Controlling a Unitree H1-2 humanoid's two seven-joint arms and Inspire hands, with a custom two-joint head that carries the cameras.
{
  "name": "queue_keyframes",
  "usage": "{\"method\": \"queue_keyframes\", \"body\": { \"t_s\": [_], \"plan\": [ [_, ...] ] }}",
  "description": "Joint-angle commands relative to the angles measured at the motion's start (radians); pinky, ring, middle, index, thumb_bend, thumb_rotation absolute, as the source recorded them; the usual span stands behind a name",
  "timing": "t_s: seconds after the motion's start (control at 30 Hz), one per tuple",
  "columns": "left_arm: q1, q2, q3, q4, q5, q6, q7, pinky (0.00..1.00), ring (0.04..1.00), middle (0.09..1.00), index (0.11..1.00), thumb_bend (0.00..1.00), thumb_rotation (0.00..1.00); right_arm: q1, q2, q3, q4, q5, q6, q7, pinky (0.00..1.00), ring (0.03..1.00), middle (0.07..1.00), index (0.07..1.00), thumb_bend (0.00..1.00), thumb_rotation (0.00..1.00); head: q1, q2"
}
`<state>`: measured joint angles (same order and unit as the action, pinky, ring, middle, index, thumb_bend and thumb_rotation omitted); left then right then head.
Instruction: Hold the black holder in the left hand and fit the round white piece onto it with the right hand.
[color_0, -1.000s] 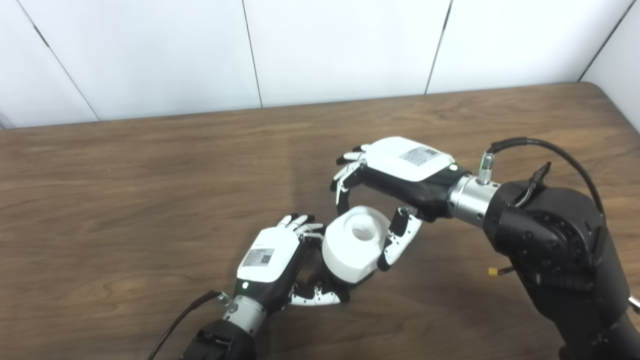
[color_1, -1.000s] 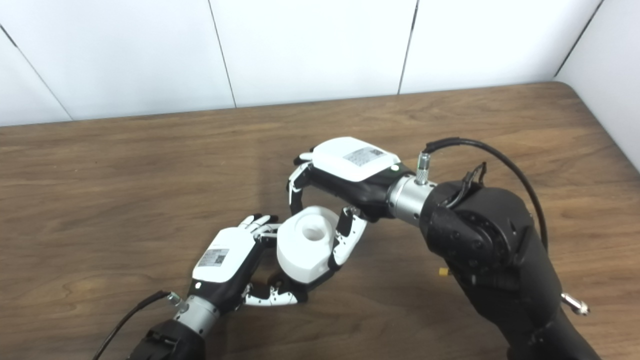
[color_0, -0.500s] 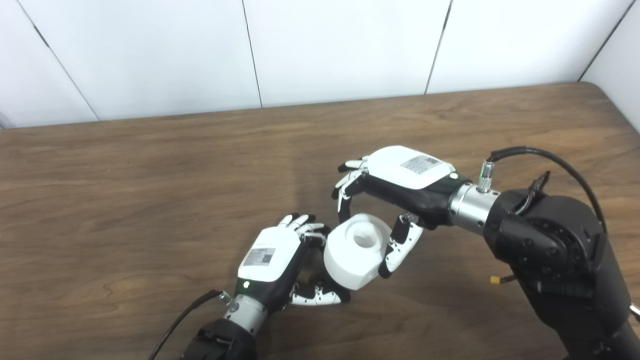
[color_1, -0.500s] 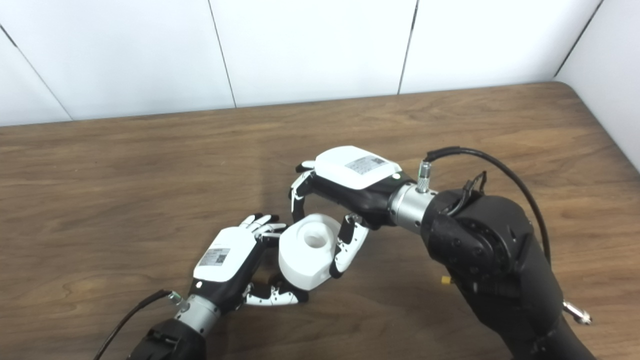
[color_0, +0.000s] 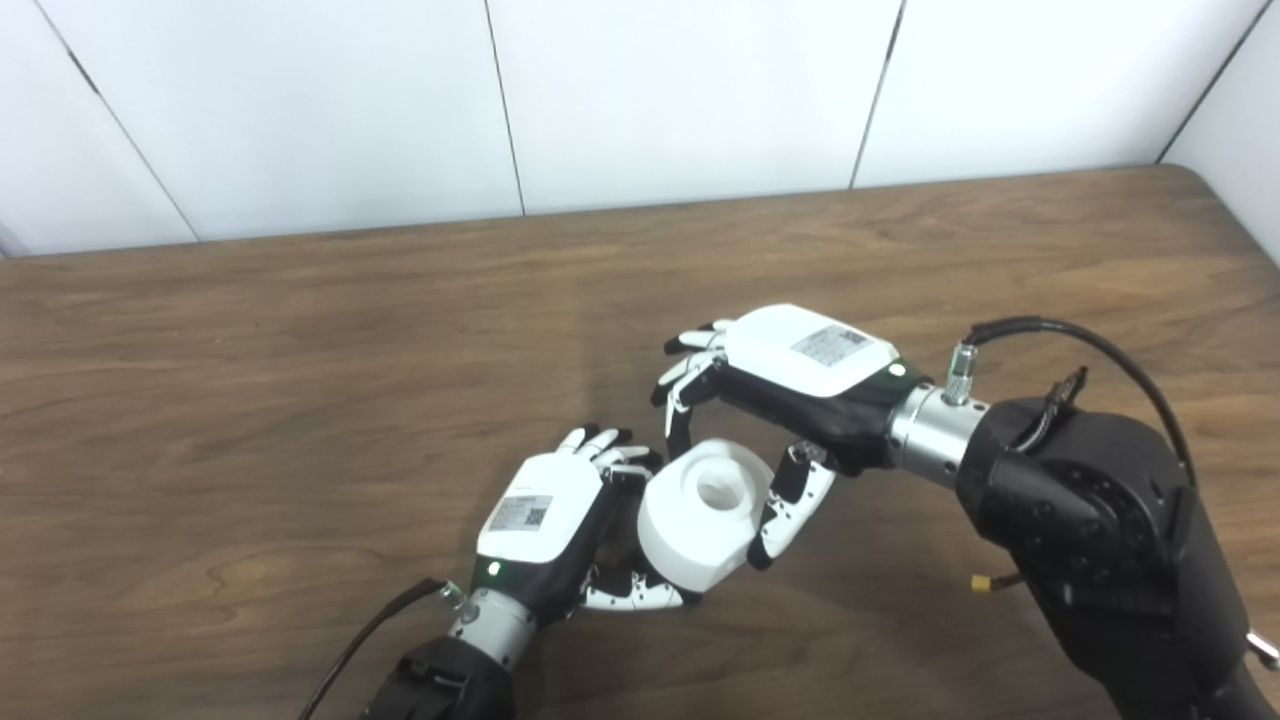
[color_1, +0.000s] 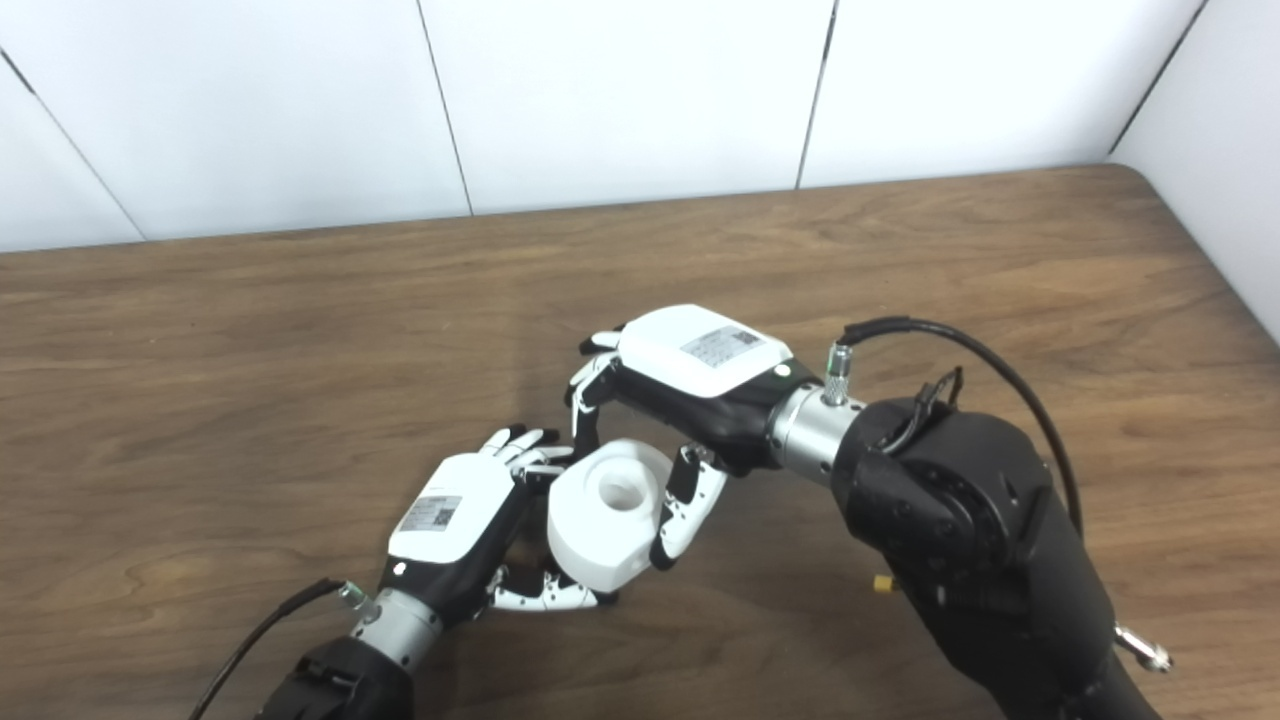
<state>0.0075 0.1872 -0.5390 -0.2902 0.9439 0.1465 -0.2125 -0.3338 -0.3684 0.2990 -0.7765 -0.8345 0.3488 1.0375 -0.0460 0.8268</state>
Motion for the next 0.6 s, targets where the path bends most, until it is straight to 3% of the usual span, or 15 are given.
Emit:
{"method": "queue_keyframes", "body": {
  "t_s": [0.0, 0.57],
  "plan": [
    [0.020, 0.005, -0.033, 0.035, 0.026, 0.025, -0.090, 0.98, 0.926, 0.811, 0.486, 0.52, 0.05, -0.019, 0.006, -0.012, -0.014, -0.005, -0.023, -0.040, 0.98, 0.940, 0.809, 0.482, 0.52, 0.13, -0.001, 0.000],
    [0.019, -0.002, -0.039, 0.021, 0.036, 0.035, -0.094, 0.98, 0.919, 0.806, 0.485, 0.52, 0.05, 0.000, 0.028, 0.001, -0.002, -0.026, -0.043, -0.056, 0.97, 0.934, 0.800, 0.482, 0.52, 0.13, 0.005, 0.016]
  ]
}}
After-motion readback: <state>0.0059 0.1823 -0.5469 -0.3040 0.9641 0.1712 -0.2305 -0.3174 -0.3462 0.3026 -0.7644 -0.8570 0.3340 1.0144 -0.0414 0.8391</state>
